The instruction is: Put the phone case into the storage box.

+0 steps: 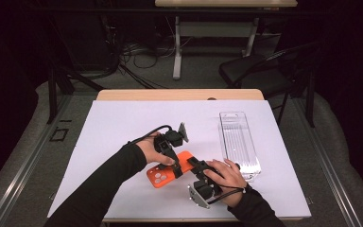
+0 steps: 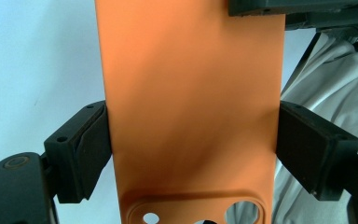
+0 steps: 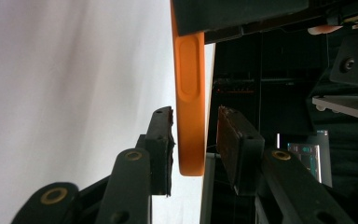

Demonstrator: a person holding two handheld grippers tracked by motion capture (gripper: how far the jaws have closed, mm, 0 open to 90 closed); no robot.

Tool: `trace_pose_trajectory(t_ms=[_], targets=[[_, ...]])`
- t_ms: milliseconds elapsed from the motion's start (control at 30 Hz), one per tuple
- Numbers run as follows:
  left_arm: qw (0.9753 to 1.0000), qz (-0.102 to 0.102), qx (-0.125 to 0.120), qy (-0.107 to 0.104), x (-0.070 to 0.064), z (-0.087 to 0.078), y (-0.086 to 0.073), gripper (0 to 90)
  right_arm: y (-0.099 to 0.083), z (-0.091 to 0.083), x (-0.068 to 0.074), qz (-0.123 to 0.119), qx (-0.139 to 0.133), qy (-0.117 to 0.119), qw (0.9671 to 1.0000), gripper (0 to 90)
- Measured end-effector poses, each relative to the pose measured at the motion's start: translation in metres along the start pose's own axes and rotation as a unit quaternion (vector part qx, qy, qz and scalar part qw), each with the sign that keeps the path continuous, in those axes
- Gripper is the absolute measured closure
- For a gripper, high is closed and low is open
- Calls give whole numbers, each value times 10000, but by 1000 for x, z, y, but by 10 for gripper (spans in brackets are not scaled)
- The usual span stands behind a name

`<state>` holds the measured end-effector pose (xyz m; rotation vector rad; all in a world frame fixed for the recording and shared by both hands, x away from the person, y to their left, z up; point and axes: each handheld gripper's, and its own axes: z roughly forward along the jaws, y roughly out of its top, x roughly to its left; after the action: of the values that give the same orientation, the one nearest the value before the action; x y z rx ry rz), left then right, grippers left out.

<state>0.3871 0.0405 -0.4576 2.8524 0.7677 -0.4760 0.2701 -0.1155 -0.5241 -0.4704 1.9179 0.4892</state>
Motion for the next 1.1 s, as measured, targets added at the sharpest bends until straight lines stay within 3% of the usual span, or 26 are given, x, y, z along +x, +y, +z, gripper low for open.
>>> trace_pose_trajectory(t_ms=[700,1100], targets=[[9997,-106,26,-218,3,3,2,158,-1,0,1,-160,-21,49,9999,741],[9993,-184,-11,-338,5,4,0,158,-1,0,2,-101,-49,62,9999,790]])
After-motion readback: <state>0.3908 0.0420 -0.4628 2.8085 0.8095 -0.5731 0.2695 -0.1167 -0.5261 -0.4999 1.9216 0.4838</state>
